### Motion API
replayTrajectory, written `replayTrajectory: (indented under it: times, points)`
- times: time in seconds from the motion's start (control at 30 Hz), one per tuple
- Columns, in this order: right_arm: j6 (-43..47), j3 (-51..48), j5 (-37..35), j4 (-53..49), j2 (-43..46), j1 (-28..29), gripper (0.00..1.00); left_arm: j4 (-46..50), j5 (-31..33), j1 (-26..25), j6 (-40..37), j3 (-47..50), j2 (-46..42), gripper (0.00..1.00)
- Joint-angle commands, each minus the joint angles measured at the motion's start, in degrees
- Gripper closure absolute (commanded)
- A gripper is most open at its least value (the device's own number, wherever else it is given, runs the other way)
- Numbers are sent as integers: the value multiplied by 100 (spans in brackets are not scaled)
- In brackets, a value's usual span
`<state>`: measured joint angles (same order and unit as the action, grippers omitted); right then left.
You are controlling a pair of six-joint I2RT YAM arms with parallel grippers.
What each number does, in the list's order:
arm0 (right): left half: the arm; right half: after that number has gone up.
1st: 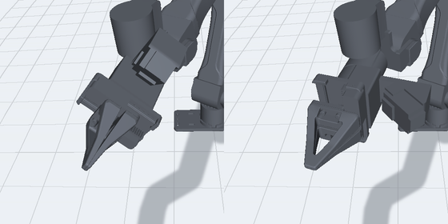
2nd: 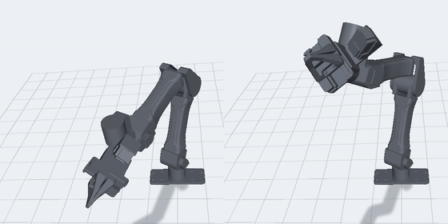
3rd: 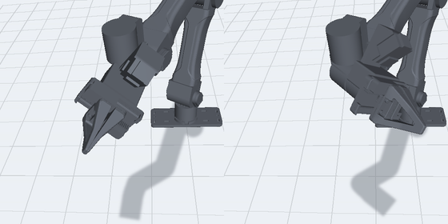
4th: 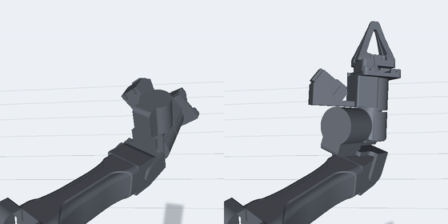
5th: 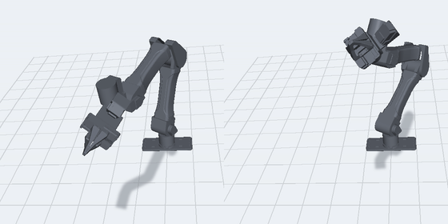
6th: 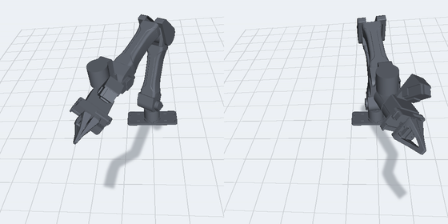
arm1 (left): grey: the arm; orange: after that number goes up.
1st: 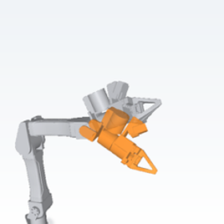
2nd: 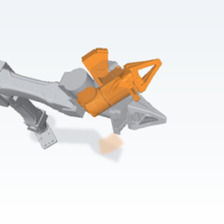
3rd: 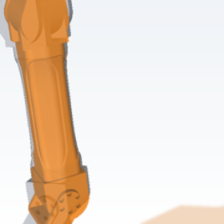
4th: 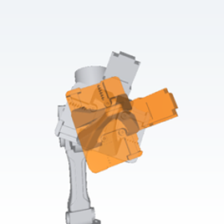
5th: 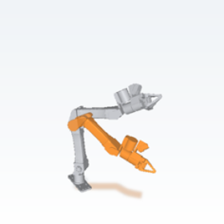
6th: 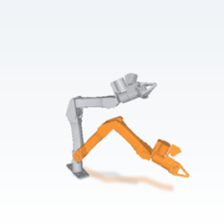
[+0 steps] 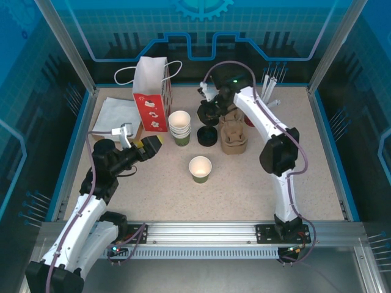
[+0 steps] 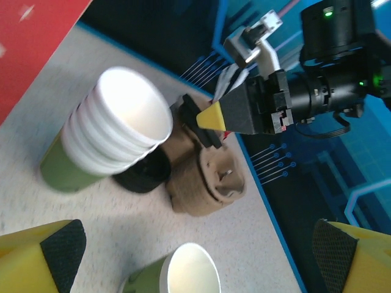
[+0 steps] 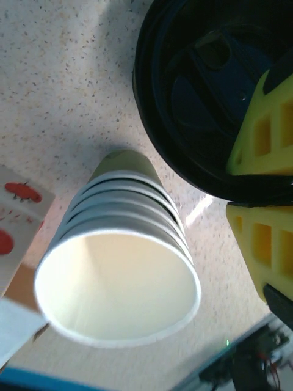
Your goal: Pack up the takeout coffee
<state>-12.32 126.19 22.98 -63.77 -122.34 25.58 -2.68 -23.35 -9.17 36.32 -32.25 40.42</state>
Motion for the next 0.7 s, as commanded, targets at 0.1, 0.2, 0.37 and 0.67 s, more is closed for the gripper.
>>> replayTrajectory:
  times: [0.1,0.2,0.37,0.67]
  points:
    - [-1687,-1521,2070,1850,1826,-600,84,-2148,-81,-528,-1691,27,182,1]
    - [-2373,-2197,2628,2507,2466,-767,84,-2301,-145,-1041,-2897,-272,483,1]
    - [-3736,-3443,3299,3886,3563,-963,84,-2356,-373,-1833,-4602,-912,1251,1]
    - [-4969,-4488,3499,4690,4982,-1090,83,-3217,-770,-2469,-5354,-1974,2858,1]
